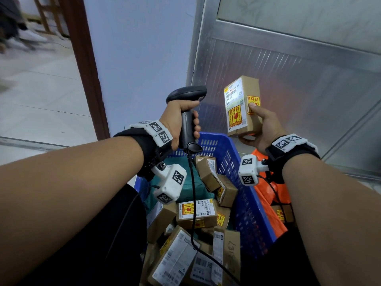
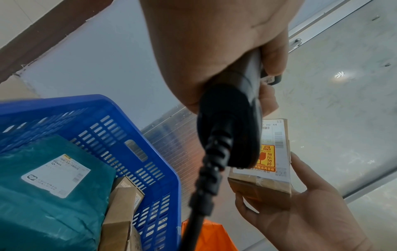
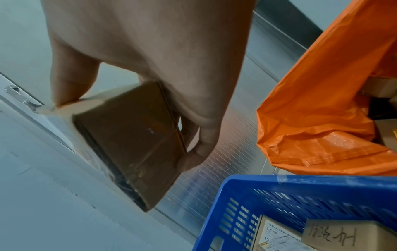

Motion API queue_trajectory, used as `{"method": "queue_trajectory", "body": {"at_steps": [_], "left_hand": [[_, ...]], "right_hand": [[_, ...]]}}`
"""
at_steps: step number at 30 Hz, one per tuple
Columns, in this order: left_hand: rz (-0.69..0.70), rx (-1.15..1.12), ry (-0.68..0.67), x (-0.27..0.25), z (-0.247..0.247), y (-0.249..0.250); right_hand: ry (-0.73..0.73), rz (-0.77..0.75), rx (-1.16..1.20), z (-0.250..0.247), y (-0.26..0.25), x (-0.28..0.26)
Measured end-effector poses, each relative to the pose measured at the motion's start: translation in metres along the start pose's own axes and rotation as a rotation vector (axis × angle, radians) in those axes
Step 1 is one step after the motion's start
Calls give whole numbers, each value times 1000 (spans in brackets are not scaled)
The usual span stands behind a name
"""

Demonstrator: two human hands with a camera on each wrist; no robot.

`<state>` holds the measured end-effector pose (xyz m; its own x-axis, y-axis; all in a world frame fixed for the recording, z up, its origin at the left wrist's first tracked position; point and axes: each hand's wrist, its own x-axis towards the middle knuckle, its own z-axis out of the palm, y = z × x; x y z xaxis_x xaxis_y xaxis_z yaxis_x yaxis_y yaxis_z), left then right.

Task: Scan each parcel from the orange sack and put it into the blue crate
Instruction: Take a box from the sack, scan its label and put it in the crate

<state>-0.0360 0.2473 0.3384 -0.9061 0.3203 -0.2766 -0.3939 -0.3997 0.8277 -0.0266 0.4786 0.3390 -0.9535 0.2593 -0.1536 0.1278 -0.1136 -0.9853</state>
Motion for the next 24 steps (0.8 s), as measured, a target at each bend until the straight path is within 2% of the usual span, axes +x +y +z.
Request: {"method": "queue_trajectory", "body": {"at_steps": [15, 19, 23, 24], "left_hand": [[-15, 74, -25, 3, 3, -3], [4, 144, -7, 10, 0, -10], [62, 322, 127, 20, -8, -25], [66, 368, 158, 22, -10, -29]], "right_hand": [[24, 38, -136, -2, -1, -6], [25, 217, -352, 2, 6, 1], [-41, 514, -753, -1, 27, 5], [-43, 544, -847, -3, 30, 2]]}}
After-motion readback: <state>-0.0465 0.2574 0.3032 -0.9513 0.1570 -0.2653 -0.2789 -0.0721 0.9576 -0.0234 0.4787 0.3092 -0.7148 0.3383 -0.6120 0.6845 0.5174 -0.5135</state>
